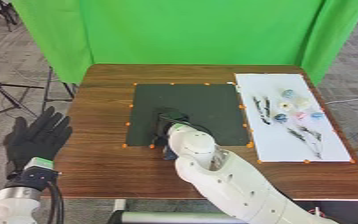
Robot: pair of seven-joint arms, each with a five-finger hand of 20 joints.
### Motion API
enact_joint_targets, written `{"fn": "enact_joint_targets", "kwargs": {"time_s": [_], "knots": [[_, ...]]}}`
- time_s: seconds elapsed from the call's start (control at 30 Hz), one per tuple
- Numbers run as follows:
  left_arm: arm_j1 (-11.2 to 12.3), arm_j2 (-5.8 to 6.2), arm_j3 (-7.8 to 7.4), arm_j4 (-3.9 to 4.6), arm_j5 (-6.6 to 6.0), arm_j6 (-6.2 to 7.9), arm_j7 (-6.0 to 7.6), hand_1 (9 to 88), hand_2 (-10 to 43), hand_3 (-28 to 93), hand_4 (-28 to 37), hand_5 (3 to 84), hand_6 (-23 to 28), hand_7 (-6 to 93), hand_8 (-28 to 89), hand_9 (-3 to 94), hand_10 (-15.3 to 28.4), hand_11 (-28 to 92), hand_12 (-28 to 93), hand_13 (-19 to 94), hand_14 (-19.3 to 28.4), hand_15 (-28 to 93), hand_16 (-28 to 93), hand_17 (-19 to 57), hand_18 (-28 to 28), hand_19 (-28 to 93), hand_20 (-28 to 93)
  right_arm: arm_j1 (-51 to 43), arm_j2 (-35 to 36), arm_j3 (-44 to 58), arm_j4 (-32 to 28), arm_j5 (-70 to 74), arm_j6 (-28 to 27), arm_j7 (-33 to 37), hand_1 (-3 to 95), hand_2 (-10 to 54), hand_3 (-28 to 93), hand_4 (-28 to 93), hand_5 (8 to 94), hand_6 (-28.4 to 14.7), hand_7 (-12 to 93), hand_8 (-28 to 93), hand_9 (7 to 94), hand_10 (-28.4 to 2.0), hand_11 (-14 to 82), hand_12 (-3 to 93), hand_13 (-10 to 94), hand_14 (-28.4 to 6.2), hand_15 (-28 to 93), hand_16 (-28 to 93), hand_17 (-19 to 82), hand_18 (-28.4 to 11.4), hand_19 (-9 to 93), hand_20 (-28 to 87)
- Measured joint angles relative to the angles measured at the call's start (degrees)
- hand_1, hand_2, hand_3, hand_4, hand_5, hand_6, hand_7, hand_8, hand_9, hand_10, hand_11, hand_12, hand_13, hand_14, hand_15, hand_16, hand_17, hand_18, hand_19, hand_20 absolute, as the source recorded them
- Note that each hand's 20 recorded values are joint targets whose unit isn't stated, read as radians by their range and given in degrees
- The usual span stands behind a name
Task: Arrange flowers
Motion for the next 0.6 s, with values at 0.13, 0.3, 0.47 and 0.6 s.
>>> {"fn": "enact_joint_targets", "kwargs": {"time_s": [0.13,0.3,0.47,0.6], "knots": [[0.1,-0.19,-0.04,-0.02,0.0,0.01,-0.02,25.9,7.9,71,-28.3,38.8,7.4,15.0,-9,33.8,14.7,22,12,23,14.5,35,-8,-4.9,10.5,28,8,-0.1,0.0,0.1,-0.2,0.0,0.0,0.0,30.7,-9.5,74,-28,76.0,-2.7,37,-11,89.2,-11.3,29.2,27.5,88,-5.8,53,39,56,-19.8,93,25],[0.7,-0.31,-0.36,-0.09,-0.09,0.02,0.22,25.9,7.9,71,-28.3,38.8,7.4,15.0,-9,33.7,14.6,22,12,23,14.6,35,-8,-4.9,10.5,28,8,-0.1,0.1,0.7,-0.9,0.0,-0.9,0.0,29.7,-9.5,73,-28,75.9,-2.6,37,-11,89.3,-11.5,28.8,27.4,88,-6.0,52,39,56,-20.0,93,25],[1.3,-0.34,-0.46,-0.13,-0.16,0.08,0.66,25.9,7.9,71,-28.3,38.9,7.4,15.1,-9,33.7,14.7,22,12,23,14.7,35,-8,-4.9,10.5,28,8,0.2,1.0,0.5,-1.6,0.3,-1.1,0.0,28.9,-9.5,73,-28,76.5,-2.8,36,-10,89.6,-11.7,28.6,27.3,88,-6.1,52,39,56,-20.2,93,25],[1.6,-0.53,-0.46,-0.23,-0.15,0.13,0.73,26.0,8.0,71,-28.3,38.9,7.5,15.1,-9,33.7,14.7,23,12,23,14.7,35,-8,-4.9,10.5,28,8,0.2,2.3,0.5,-3.1,-0.3,-0.8,0.5,28.8,-9.5,72,-28,76.8,-3.0,36,-10,89.5,-11.9,28.4,27.3,88,-6.2,52,38,56,-20.3,93,25]]}}
